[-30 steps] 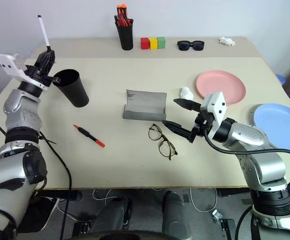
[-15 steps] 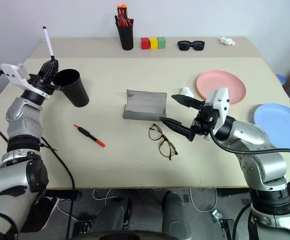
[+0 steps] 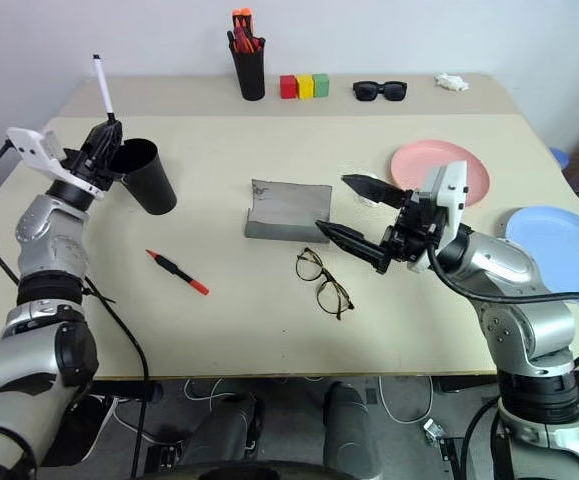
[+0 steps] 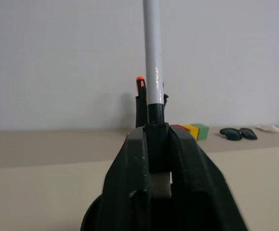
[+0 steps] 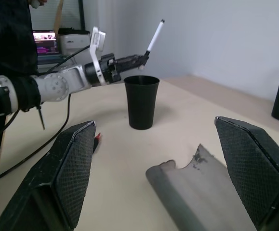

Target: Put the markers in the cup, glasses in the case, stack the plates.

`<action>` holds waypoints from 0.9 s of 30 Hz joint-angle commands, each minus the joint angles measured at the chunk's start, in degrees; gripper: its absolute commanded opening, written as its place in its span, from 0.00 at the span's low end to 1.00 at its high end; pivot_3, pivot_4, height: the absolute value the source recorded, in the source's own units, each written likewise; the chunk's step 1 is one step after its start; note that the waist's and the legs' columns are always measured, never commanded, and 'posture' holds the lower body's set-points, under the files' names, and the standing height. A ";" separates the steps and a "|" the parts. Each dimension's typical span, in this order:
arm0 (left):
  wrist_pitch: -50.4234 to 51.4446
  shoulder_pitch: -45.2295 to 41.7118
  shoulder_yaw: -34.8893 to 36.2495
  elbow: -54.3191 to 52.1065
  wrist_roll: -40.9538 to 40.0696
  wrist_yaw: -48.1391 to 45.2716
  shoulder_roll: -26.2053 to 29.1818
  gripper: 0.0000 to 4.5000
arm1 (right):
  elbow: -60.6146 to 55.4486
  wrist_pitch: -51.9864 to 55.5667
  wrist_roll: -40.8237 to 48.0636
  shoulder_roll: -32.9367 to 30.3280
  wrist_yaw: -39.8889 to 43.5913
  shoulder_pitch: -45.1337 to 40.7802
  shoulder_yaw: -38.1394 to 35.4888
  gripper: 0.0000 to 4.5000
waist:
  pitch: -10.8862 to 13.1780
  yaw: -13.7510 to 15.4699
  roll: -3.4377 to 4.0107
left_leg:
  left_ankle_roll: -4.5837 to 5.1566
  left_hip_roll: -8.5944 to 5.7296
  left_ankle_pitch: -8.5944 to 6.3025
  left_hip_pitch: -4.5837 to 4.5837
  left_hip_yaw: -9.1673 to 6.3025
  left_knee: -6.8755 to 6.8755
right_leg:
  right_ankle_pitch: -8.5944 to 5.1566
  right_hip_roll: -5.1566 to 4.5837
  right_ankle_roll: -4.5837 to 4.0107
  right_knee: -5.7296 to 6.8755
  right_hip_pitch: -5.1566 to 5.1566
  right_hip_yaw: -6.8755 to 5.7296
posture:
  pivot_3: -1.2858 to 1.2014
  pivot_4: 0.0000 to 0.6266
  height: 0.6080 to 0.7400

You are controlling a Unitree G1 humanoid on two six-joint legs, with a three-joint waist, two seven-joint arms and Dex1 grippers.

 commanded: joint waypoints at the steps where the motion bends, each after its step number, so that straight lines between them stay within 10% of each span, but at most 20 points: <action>1: 0.07 0.31 0.35 -2.97 -0.97 -0.20 0.22 0.56 | 0.26 -1.92 -0.52 0.18 1.10 -0.12 -0.97 0.90 | 0.00 0.03 0.00 | 0.00 0.00 0.00 0.00 0.00 0.00 | 0.00 0.00 0.00 0.00 0.00 0.01 | 0.52 0.24 1.00; 5: 0.24 0.82 0.34 -3.86 -1.03 -0.24 0.20 0.98 | -0.12 -2.47 -0.67 0.10 1.60 0.93 -1.37 0.90 | 0.00 0.01 0.00 | 0.00 0.00 0.00 0.00 0.00 0.00 | 0.00 0.00 0.00 0.00 0.00 0.01 | 0.52 0.24 1.00; 11: 5.95 2.97 0.06 -10.51 -3.95 -2.86 0.06 0.98 | 0.07 -2.84 -0.82 0.12 1.93 1.35 -1.49 0.90 | 0.00 -0.01 0.00 | 0.00 0.00 0.00 0.00 0.00 0.00 | 0.00 0.00 0.00 0.00 0.00 0.01 | 0.52 0.24 1.00; 19: 48.38 15.41 -5.36 -41.15 -23.11 -19.12 14.24 0.98 | 0.58 -2.52 -0.84 -0.39 2.57 1.73 -1.73 0.90 | 0.02 -0.51 0.06 | 0.02 0.07 -0.02 0.00 0.00 -0.02 | -0.01 0.06 -0.02 0.09 -0.10 0.08 | 0.52 0.24 1.00; 27: 37.76 19.15 -19.53 -40.29 -7.86 -39.22 28.17 0.98 | 1.49 -2.41 -1.40 0.15 2.57 0.42 -0.50 0.90 | 0.05 0.09 0.16 | 0.01 0.19 -0.02 0.03 0.14 -0.05 | -0.03 0.15 -0.08 -0.01 -0.05 0.12 | 0.52 0.24 1.00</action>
